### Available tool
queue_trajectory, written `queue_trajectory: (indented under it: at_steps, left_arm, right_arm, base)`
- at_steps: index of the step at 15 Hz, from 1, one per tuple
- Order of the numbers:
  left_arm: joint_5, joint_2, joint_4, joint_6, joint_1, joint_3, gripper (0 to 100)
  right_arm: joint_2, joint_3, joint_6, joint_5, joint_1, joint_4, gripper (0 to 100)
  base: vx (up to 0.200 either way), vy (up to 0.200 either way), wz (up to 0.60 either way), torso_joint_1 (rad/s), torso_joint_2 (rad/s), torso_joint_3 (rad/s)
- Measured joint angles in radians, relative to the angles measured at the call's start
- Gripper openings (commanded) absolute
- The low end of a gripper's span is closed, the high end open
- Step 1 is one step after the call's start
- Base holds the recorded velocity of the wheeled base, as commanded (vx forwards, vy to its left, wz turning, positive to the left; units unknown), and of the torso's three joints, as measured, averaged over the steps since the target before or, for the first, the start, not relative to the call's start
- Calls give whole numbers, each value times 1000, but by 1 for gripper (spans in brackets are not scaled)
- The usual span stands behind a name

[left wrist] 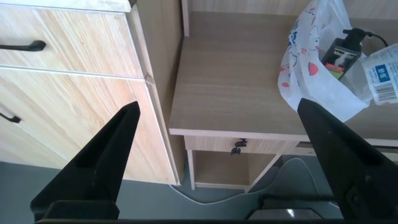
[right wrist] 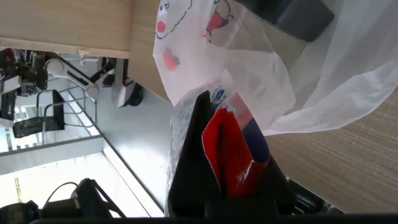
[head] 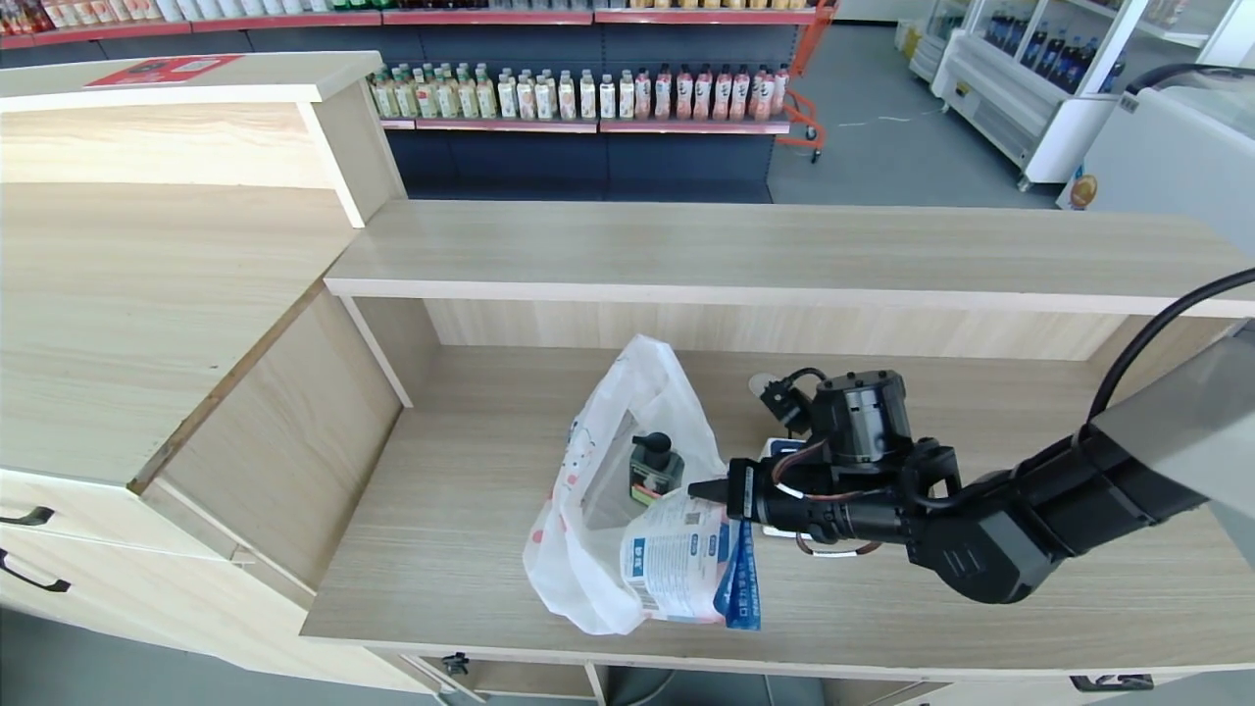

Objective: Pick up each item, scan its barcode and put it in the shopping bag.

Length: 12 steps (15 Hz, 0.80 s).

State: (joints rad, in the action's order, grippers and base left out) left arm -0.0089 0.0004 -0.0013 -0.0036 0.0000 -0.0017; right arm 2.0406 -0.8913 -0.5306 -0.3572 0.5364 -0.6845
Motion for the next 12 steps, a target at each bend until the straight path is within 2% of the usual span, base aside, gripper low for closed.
queue_trajectory:
  at_steps: [4, 9, 12]
  left_arm:
    - [0, 0, 0, 0, 0, 0, 100]
    - [0, 0, 0, 0, 0, 0, 100]
    - [0, 0, 0, 0, 0, 0, 100]
  right_arm:
    - [71, -73, -1, 46, -1, -28, 0]
    - [132, -174, -34, 51, 1, -25, 0]
    - [138, -189, -44, 52, 1, -21, 0]
  base:
    - [0, 0, 0, 0, 0, 0]
    - [0, 0, 0, 0, 0, 0]
    - [0, 0, 0, 0, 0, 0]
